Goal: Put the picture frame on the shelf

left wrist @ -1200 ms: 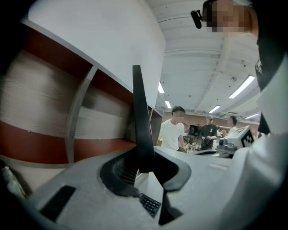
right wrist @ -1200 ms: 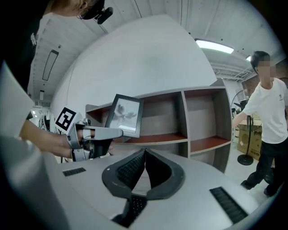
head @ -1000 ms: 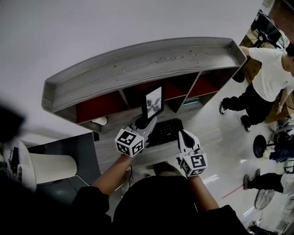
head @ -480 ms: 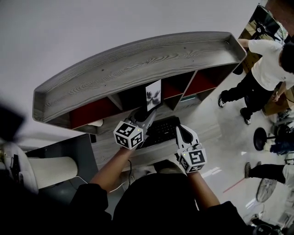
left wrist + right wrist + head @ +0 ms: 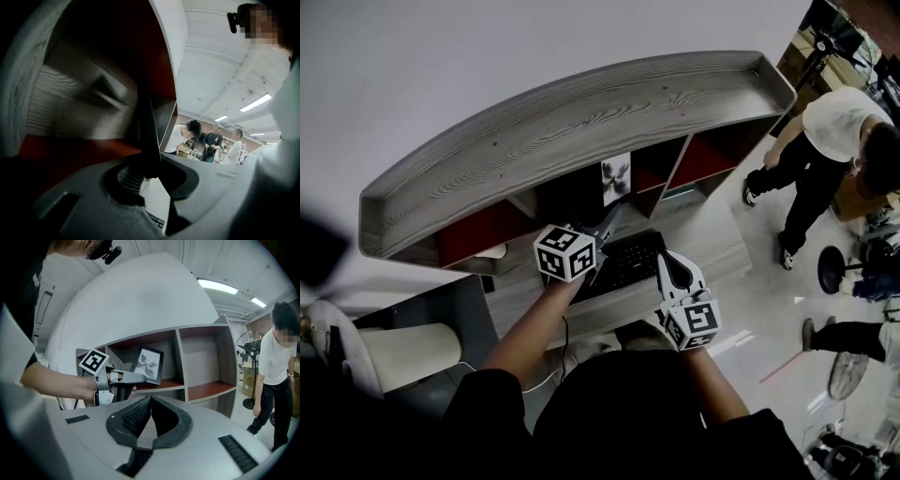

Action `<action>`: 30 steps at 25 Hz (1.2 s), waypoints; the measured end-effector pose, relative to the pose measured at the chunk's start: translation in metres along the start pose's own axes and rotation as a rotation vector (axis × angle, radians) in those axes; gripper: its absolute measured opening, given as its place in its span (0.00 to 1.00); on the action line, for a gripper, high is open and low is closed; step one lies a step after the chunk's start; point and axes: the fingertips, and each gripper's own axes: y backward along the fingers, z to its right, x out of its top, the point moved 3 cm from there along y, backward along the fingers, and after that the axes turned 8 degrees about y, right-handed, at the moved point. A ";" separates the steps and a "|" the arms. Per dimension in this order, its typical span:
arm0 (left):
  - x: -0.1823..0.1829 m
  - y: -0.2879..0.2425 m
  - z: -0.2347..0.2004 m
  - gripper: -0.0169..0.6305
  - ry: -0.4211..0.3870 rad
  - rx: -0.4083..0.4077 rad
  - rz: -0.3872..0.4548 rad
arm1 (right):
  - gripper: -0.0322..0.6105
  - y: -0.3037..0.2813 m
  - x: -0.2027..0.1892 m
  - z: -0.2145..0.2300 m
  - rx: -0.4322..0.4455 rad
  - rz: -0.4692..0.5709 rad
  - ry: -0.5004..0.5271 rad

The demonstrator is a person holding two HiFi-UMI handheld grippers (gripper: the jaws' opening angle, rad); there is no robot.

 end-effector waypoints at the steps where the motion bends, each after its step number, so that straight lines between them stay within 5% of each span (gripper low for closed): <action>1: 0.002 -0.003 0.000 0.15 0.000 0.000 -0.003 | 0.07 0.001 0.000 0.001 -0.003 0.002 0.000; 21: -0.001 -0.028 -0.009 0.15 0.034 0.069 -0.068 | 0.07 -0.025 0.027 0.016 0.003 0.059 -0.006; 30: -0.002 -0.040 -0.009 0.15 0.082 0.068 -0.190 | 0.07 -0.029 0.020 0.022 0.001 0.055 -0.034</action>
